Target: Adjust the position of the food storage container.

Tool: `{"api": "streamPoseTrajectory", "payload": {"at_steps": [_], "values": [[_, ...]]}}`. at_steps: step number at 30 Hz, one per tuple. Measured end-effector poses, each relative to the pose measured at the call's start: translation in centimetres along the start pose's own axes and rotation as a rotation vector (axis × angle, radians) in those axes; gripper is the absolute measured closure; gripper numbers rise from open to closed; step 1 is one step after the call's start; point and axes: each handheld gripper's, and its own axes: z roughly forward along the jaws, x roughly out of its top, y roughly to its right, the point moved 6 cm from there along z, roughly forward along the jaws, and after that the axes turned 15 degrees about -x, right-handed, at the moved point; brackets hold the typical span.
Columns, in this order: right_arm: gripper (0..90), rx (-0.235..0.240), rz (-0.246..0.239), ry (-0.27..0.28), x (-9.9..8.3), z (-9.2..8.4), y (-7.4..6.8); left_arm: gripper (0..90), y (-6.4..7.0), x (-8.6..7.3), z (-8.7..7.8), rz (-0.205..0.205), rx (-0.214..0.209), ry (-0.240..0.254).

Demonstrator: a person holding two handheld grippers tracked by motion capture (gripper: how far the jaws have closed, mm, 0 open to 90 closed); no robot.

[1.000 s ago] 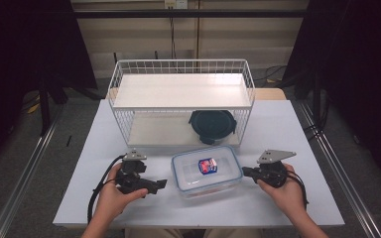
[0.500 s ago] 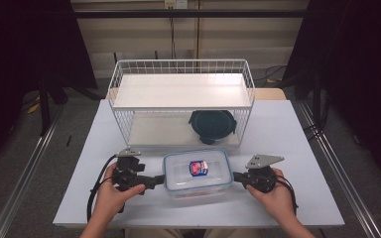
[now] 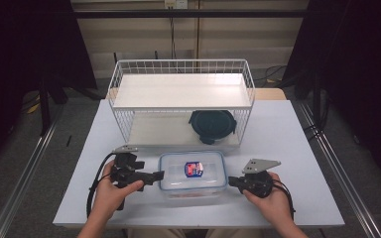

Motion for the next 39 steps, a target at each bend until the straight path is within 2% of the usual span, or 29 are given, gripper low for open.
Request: {"api": "streamPoseTrajectory", "payload": {"at_steps": [1, 4, 5, 6, 9, 10, 11, 13, 14, 15, 16, 17, 18, 19, 22, 23, 24, 25, 26, 28, 29, 30, 31, 32, 33, 37, 39], "values": [[89.0, 0.012, -0.004, -0.001, 0.0, -0.1, -0.3, 4.6, 0.0, 0.0, 0.0, -0.004, 0.001, 0.001], [87.7, 0.009, -0.006, 0.002, 0.0, -0.1, -0.4, 4.6, -0.2, 0.1, 0.1, -0.008, 0.007, 0.001], [81.1, -0.001, 0.002, 0.004, 0.0, -0.1, -0.3, 4.6, -0.2, 0.1, 0.1, -0.017, 0.005, 0.008], [81.1, -0.001, 0.002, 0.004, 0.0, -0.1, -0.3, 4.6, -0.3, 0.1, 0.1, -0.020, 0.009, 0.005], [66.7, -0.050, 0.051, 0.013, 0.1, -0.4, 0.9, 4.7, -0.3, 0.0, 0.2, -0.017, 0.002, -0.003], [66.7, -0.050, 0.051, 0.013, 0.1, -0.4, 0.9, 4.7, -0.2, 0.0, 0.2, -0.021, 0.000, -0.003], [55.0, -0.078, 0.098, 0.024, 0.2, -0.7, 1.7, 4.7, -0.2, 0.0, 0.3, -0.025, -0.004, 0.000], [47.0, -0.102, 0.134, 0.038, 0.4, -1.0, 2.4, 4.7, -0.4, -0.1, 0.3, -0.031, -0.006, -0.007], [47.0, -0.102, 0.134, 0.038, 0.4, -1.0, 2.4, 4.7, -0.4, -0.1, 0.3, -0.031, -0.006, -0.007], [40.3, -0.106, 0.155, 0.046, 0.5, -1.1, 2.7, 4.7, -0.4, -0.1, 0.3, -0.033, -0.006, -0.008], [32.9, -0.105, 0.220, 0.061, 0.7, -1.2, 3.1, 4.7, -0.4, -0.1, 0.4, -0.035, -0.008, -0.006], [28.8, -0.103, 0.241, 0.068, 0.8, -1.3, 3.2, 4.7, -0.4, 0.0, 0.4, -0.042, -0.014, 0.001], [28.8, -0.103, 0.241, 0.068, 0.8, -1.3, 3.2, 4.8, -0.4, 0.0, 0.4, -0.042, -0.014, 0.001], [18.3, -0.100, 0.285, 0.083, 1.0, -1.3, 3.4, 4.8, -0.3, 0.0, 0.4, -0.050, -0.019, 0.014], [9.9, -0.057, 0.358, 0.095, 1.1, -1.0, 3.5, 4.8, -0.2, 0.0, 0.5, -0.058, -0.023, 0.025], [8.0, -0.032, 0.400, 0.100, 1.1, -1.0, 3.4, 4.8, -0.2, 0.0, 0.5, -0.061, -0.030, 0.029], [8.0, -0.032, 0.400, 0.100, 1.1, -1.0, 3.4, 4.9, -0.2, 0.0, 0.5, -0.061, -0.030, 0.029], [5.4, 0.017, 0.460, 0.115, 1.3, -0.9, 3.3, 4.9, -0.2, -0.1, 0.5, -0.070, -0.041, 0.029], [4.8, 0.042, 0.487, 0.117, 1.4, -0.8, 3.3, 4.9, -0.2, -0.1, 0.5, -0.073, -0.039, 0.033], [3.6, 0.050, 0.503, 0.119, 1.5, -0.7, 3.4, 5.3, -0.2, -0.1, 0.5, -0.077, -0.043, 0.041], [3.0, 0.075, 0.541, 0.119, 1.6, -0.3, 3.3, 5.4, -0.1, -0.1, 0.5, -0.081, -0.053, 0.042], [3.0, 0.075, 0.541, 0.119, 1.6, -0.3, 3.3, 5.4, -0.1, -0.1, 0.5, -0.081, -0.053, 0.042], [3.0, 0.096, 0.569, 0.114, 1.7, 0.0, 3.1, 5.6, -0.1, -0.2, 0.5, -0.086, -0.058, 0.047], [3.0, 0.096, 0.569, 0.114, 1.7, 0.0, 3.1, 5.6, -0.1, -0.3, 0.6, -0.093, -0.057, 0.045], [3.0, 0.113, 0.591, 0.103, 1.8, 0.3, 2.9, 5.6, 0.0, -0.5, 0.7, -0.089, -0.051, 0.036], [3.4, 0.128, 0.602, 0.107, 2.1, 0.6, 2.4, 5.8, 0.1, -0.6, 0.8, -0.109, -0.062, 0.059], [3.4, 0.130, 0.604, 0.107, 2.1, 0.6, 2.3, 6.3, 0.0, -0.6, 0.8, -0.103, -0.055, 0.059]]}}
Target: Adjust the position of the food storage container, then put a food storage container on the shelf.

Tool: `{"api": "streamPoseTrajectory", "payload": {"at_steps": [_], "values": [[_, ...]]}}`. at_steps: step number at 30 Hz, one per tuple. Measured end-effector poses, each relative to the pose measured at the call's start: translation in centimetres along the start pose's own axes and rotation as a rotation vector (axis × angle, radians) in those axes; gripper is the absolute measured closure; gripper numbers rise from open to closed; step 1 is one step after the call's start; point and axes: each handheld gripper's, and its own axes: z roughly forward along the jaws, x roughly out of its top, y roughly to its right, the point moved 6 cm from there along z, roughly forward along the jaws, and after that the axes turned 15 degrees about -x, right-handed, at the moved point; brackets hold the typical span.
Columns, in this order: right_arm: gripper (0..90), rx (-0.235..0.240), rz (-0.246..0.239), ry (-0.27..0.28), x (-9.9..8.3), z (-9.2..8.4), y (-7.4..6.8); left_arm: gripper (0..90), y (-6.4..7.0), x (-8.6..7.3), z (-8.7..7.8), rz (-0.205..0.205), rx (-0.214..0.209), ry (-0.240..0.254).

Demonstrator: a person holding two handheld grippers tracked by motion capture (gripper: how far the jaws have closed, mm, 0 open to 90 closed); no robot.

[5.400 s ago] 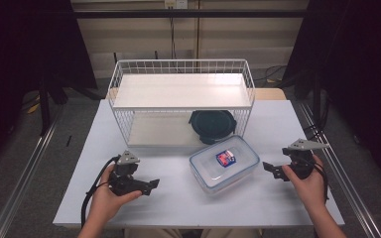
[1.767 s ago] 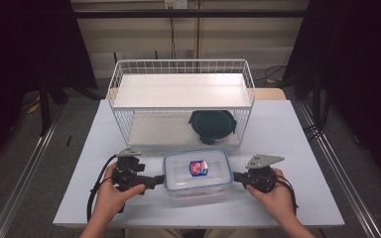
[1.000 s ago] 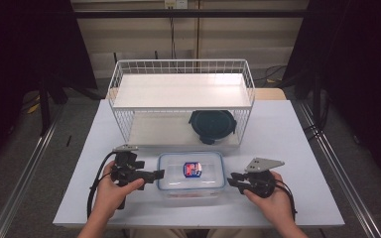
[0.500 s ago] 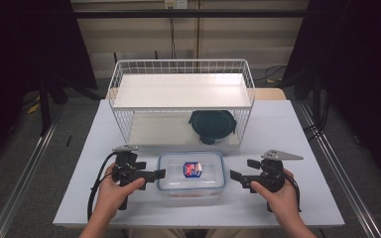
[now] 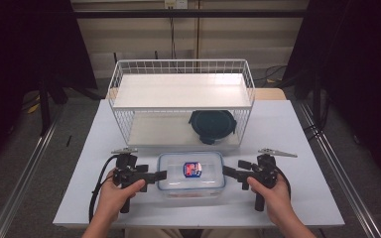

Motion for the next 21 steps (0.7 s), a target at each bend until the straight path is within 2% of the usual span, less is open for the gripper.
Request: {"api": "streamPoseTrajectory", "payload": {"at_steps": [2, 7, 13, 15, 17, 21], "values": [[3.4, -0.003, 0.000, -0.007, -0.2, 0.1, -0.1, 6.9, -0.1, 0.1, 0.1, -0.016, -0.012, 0.020], [3.4, -0.002, 0.017, -0.016, -0.1, 0.3, -0.1, 7.7, -0.3, -0.1, 0.1, -0.026, -0.010, 0.024], [9.5, 0.030, 0.029, -0.027, -0.6, 0.8, -0.7, 8.5, 0.0, -0.3, -0.2, -0.054, -0.010, 0.043], [10.7, 0.029, 0.034, -0.035, -0.7, 0.9, -0.7, 8.7, 0.0, -0.4, -0.3, -0.046, -0.016, 0.041], [15.6, 0.054, 0.054, -0.039, -1.1, 1.1, -1.0, 10.4, 0.0, -0.5, -0.3, -0.060, -0.019, 0.049], [17.7, 0.064, 0.064, -0.036, -1.1, 1.1, -1.2, 16.5, -0.1, -0.6, -0.3, -0.068, -0.019, 0.059]]}}
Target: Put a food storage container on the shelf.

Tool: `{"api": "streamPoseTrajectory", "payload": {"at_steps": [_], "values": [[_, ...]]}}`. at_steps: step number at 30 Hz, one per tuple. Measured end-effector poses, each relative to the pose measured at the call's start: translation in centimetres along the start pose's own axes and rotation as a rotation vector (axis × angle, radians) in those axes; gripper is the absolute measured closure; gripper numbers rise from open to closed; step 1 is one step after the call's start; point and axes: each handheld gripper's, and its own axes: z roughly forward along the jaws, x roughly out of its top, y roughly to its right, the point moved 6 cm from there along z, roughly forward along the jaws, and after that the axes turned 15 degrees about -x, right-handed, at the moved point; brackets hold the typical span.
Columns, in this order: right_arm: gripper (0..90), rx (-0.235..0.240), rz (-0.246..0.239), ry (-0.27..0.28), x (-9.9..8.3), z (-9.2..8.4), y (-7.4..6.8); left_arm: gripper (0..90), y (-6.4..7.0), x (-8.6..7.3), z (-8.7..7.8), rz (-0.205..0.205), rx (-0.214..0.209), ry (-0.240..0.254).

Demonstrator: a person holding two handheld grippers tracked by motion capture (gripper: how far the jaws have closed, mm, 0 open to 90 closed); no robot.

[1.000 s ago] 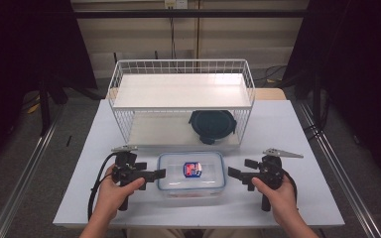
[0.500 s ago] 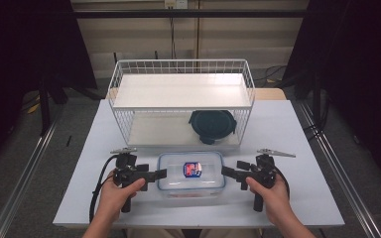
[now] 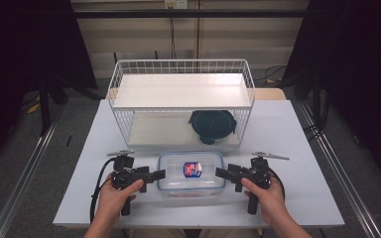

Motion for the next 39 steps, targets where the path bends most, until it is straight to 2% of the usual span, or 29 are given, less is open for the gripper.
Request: {"api": "streamPoseTrajectory", "payload": {"at_steps": [1, 3, 7, 10, 12, 13, 16, 18, 20, 21, 23, 28, 31, 39], "values": [[19.3, -0.005, 0.016, 0.008, 0.1, 0.1, 0.0, 18.5, 0.0, -0.2, 0.0, 0.002, -0.002, -0.010], [22.1, 0.001, 0.014, 0.004, 0.0, 0.1, 0.0, 18.8, 0.0, -0.2, -0.2, 0.008, 0.003, -0.011], [28.4, 0.017, 0.021, -0.007, -0.3, 0.3, -0.2, 22.2, -0.2, -0.3, -0.5, -0.003, 0.021, 0.013], [28.7, 0.007, 0.056, 0.003, -0.2, 0.4, 0.0, 22.5, -0.4, -0.3, -0.7, -0.004, 0.029, 0.031], [28.7, 0.000, 0.054, 0.005, -0.2, 0.5, 0.2, 25.5, -0.4, -0.3, -0.7, -0.001, 0.021, 0.035], [28.7, -0.009, 0.065, 0.009, -0.2, 0.5, 0.4, 26.2, -0.3, -0.5, -0.5, -0.016, -0.011, 0.015], [29.9, 0.006, 0.086, 0.001, -0.3, 0.5, 0.4, 26.2, -0.4, -0.5, -0.4, -0.041, -0.021, 0.018], [29.8, 0.019, 0.104, -0.016, -0.5, 0.5, 0.4, 27.1, -0.5, -0.4, -0.4, -0.055, -0.022, 0.046], [29.6, 0.015, 0.107, -0.020, -0.6, 0.6, 0.4, 28.5, -0.5, -0.5, -0.4, -0.068, -0.031, 0.041], [29.3, 0.018, 0.127, -0.023, -0.7, 0.6, 0.4, 28.5, -0.6, -0.5, -0.5, -0.070, -0.027, 0.054], [31.7, 0.018, 0.144, -0.025, -0.8, 0.7, 0.7, 28.4, -0.6, -0.6, -0.4, -0.097, -0.033, 0.075], [34.3, 0.022, 0.166, -0.017, -0.8, 0.6, 0.7, 29.4, -0.5, -0.7, -0.1, -0.117, -0.053, 0.075], [38.9, 0.013, 0.172, -0.023, -0.9, 0.5, 0.8, 30.8, -0.4, -0.8, 0.1, -0.135, -0.071, 0.087], [43.6, 0.017, 0.203, -0.018, -1.1, 0.6, 0.5, 34.7, -0.2, -1.0, 0.4, -0.151, -0.096, 0.089]]}}
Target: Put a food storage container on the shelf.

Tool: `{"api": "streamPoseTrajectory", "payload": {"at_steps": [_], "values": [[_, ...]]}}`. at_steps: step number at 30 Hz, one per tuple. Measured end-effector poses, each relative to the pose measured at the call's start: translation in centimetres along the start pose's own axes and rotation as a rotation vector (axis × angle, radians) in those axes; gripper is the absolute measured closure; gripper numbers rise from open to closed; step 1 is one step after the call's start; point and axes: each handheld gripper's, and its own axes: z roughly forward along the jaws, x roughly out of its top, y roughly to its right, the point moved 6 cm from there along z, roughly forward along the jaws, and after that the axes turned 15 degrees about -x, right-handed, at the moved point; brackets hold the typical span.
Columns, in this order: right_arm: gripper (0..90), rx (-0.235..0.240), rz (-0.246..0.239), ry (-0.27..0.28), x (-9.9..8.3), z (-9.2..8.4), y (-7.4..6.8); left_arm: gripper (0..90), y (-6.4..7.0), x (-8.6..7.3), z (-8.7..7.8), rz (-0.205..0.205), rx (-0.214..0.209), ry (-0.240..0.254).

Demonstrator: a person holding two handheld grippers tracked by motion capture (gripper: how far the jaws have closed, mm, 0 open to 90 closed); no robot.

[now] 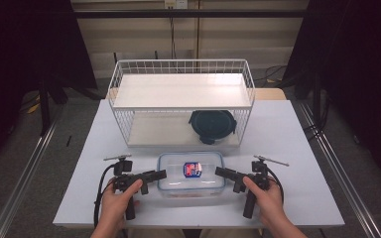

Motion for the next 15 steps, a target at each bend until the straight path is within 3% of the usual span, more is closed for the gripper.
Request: {"api": "streamPoseTrajectory", "payload": {"at_steps": [3, 8, 15], "values": [[44.4, 0.005, 0.028, 0.001, -0.12, -0.03, 0.04, 36.9, -0.02, -0.06, -0.01, -0.012, 0.000, 0.009], [46.0, 0.005, 0.071, 0.001, -0.27, -0.16, 0.17, 41.8, -0.05, -0.20, 0.02, -0.042, -0.039, 0.042], [48.1, 0.003, 0.103, 0.009, -0.47, -0.27, 0.30, 45.3, -0.10, -0.36, 0.07, -0.079, -0.064, 0.077]]}}
